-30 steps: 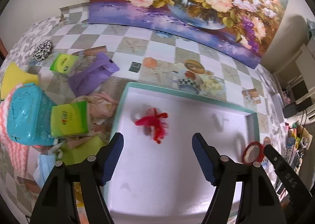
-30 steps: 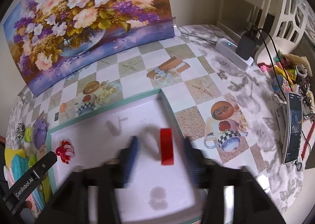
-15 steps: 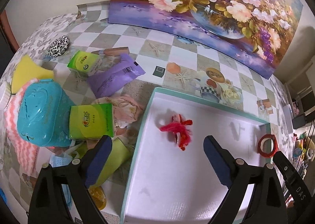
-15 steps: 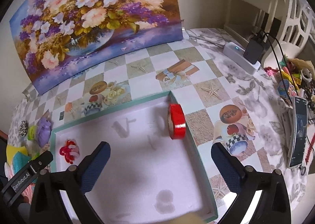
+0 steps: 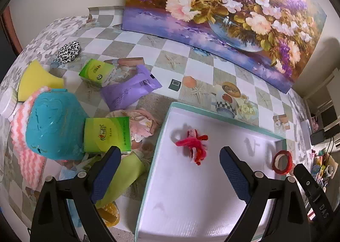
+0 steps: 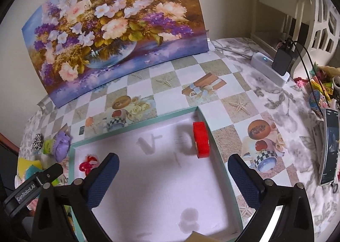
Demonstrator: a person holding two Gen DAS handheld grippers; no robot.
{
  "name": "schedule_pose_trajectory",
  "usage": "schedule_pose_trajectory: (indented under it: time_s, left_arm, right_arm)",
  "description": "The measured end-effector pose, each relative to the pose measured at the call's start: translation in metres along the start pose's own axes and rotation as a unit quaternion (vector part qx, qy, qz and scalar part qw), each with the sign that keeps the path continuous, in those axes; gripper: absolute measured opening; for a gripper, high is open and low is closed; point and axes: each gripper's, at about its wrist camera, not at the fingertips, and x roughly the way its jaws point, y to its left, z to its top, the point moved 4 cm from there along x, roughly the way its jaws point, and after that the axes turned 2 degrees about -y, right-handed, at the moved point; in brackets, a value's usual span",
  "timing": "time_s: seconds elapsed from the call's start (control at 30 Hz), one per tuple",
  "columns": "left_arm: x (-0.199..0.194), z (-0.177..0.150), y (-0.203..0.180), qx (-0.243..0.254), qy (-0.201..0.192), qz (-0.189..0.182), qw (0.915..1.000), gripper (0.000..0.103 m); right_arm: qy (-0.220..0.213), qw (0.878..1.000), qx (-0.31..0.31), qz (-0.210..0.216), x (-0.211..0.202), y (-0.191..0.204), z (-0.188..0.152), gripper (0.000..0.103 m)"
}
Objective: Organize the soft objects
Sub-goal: 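Move both grippers back toward the pile of soft items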
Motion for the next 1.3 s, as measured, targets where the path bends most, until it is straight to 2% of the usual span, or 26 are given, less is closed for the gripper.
schedule_pose_trajectory:
  time_s: [0.33,0.6,0.8,1.07,1.3]
  left_arm:
    - [-0.029,0.005,0.019,-0.022,-0.020,-0.013,0.9995,0.094]
    - [-0.061,0.008,0.043,-0.039,-0.041,-0.017,0.9983,0.094]
    - [-0.082,0.009,0.070,-0.050,-0.057,-0.001,0.9972,0.094]
    - [-0.107,0.014,0.123,-0.084,-0.081,0.019,0.9930,0.094]
    - [-0.114,0.012,0.187,-0.138,-0.079,0.055,0.9858,0.094]
  right_arm:
    - [-0.019,0.999,-0.029,0.008,-0.015,0.017,-0.002,0.103]
    - [-0.039,0.995,-0.050,0.075,-0.037,0.046,-0.010,0.103]
    - [-0.041,0.994,-0.047,0.093,-0.041,0.057,-0.018,0.103]
    - [-0.032,0.992,-0.057,0.110,-0.044,0.075,-0.026,0.103]
    - [-0.029,0.986,-0.086,0.138,-0.046,0.118,-0.041,0.103]
